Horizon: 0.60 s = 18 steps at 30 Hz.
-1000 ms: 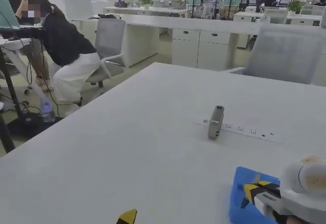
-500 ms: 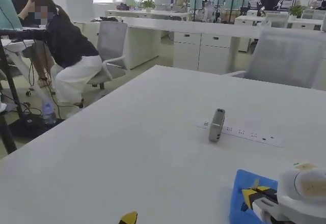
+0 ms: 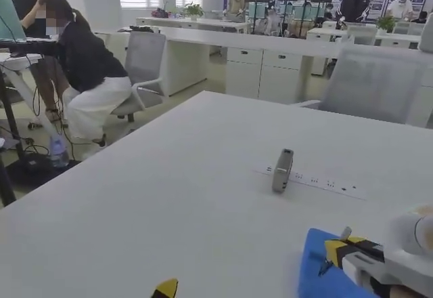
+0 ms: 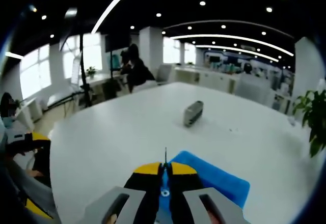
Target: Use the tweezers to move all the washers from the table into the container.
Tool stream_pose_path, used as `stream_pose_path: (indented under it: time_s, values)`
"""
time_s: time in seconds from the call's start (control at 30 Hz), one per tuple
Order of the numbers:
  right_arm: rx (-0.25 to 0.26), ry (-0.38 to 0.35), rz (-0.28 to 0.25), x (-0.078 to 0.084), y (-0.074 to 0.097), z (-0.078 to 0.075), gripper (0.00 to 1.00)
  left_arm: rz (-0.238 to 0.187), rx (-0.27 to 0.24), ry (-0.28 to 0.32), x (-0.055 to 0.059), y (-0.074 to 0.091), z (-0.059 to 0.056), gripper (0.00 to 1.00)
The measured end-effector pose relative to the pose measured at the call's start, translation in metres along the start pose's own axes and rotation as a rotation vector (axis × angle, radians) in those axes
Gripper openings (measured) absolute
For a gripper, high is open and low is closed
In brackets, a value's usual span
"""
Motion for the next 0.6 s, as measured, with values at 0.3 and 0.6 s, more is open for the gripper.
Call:
stream_pose_path:
  time_s: [0.3,0.6]
  values:
    - [-0.07,-0.045,-0.054,-0.001,0.025,0.014,0.02,-0.005,-0.003,0.005,0.0,0.0,0.001,0.99]
    - [-0.097,-0.02,-0.01,0.023,0.027,0.036,0.02,0.006,0.0,-0.003,0.001,-0.001,0.0,0.99]
Point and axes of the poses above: the centre of the closed fingertips' face, and the gripper's own axes: y roughly backward along the fingers, z roughly to its left, x roughly out of its underside, the point moved 8 cm from there along y, roughly backward along the fingers, and after that the axes turned 12 degrees about z, right-handed, at the moved point
